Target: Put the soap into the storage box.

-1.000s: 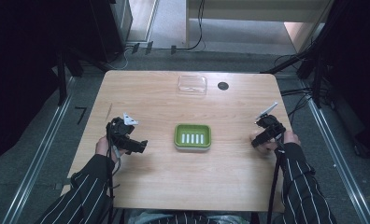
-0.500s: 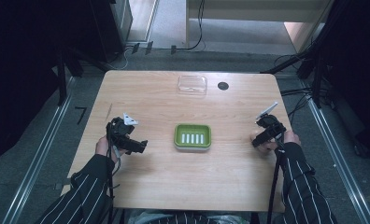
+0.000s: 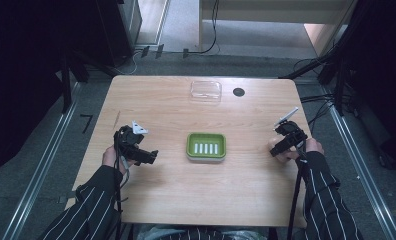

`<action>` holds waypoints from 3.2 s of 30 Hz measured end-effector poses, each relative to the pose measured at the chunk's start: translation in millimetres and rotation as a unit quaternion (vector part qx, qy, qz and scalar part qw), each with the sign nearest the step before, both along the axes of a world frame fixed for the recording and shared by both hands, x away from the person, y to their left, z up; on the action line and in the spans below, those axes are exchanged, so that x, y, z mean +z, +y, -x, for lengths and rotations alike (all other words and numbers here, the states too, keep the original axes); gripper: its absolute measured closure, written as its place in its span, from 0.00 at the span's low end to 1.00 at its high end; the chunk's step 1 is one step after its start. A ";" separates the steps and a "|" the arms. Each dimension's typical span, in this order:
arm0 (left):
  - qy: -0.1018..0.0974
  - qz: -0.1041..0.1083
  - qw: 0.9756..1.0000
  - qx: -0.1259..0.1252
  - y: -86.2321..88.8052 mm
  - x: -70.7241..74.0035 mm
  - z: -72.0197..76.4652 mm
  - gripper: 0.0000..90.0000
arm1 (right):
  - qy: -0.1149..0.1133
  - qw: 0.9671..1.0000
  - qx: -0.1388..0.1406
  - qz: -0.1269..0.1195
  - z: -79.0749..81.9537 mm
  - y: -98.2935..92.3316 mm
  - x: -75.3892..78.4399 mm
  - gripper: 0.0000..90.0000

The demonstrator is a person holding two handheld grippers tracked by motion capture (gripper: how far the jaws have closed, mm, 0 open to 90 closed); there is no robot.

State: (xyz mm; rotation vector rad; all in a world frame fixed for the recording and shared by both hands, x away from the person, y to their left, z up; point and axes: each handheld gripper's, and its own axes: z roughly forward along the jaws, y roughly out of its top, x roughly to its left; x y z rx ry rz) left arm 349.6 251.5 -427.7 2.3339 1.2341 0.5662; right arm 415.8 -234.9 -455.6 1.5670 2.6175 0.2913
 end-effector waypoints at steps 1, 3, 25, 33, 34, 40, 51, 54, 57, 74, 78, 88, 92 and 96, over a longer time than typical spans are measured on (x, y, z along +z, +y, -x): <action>0.000 0.000 1.000 0.001 0.2 0.0 0.0 0.00 | -0.002 1.000 0.001 0.000 0.1 0.5 1.9 0.38; 0.000 0.001 1.000 0.000 0.5 0.1 0.0 0.00 | -0.006 1.000 0.007 -0.005 0.5 1.9 5.1 0.38; 0.002 0.001 1.000 -0.004 -2.6 -1.4 0.0 0.00 | -0.016 0.999 0.047 -0.016 3.5 23.8 15.9 0.38; 0.002 -0.004 1.000 -0.009 -6.6 -1.3 1.5 0.00 | -0.019 0.998 0.058 -0.024 6.9 33.2 19.0 0.38; 0.002 -0.005 1.000 -0.009 -6.8 -1.1 1.9 0.00 | -0.019 0.998 0.062 -0.024 7.7 34.4 19.8 0.38; 0.005 -0.004 1.000 -0.007 -5.8 -2.4 0.7 0.00 | -0.024 0.997 0.066 -0.024 8.2 36.4 22.2 0.38; 0.003 -0.005 1.000 -0.007 -5.3 -1.6 1.4 0.00 | -0.023 0.997 0.074 -0.030 7.1 41.7 25.3 0.38; 0.003 -0.005 1.000 -0.007 -6.0 -1.0 2.0 0.00 | -0.023 0.996 0.080 -0.026 4.8 47.4 25.4 0.38; 0.000 -0.005 1.000 -0.008 -7.1 -0.7 3.1 0.00 | -0.024 0.995 0.088 -0.026 3.3 50.0 25.7 0.38; 0.002 -0.005 1.000 -0.008 -5.2 -1.6 2.8 0.00 | -0.031 0.992 0.118 -0.024 -5.0 70.0 34.0 0.38; 0.002 -0.004 1.000 -0.007 -4.6 -1.7 3.1 0.00 | -0.031 0.992 0.120 -0.028 -6.3 71.9 35.1 0.38; 0.004 -0.006 1.000 -0.004 -1.4 -1.5 4.8 0.00 | -0.042 0.990 0.129 -0.034 -7.2 75.2 39.9 0.38; 0.003 -0.003 1.000 -0.003 -0.4 -1.6 5.6 0.00 | -0.041 0.990 0.131 -0.035 -6.7 76.5 42.9 0.38; 0.002 -0.003 1.000 -0.002 -0.5 -1.6 6.1 0.00 | -0.040 0.990 0.132 -0.038 -6.8 77.2 43.8 0.38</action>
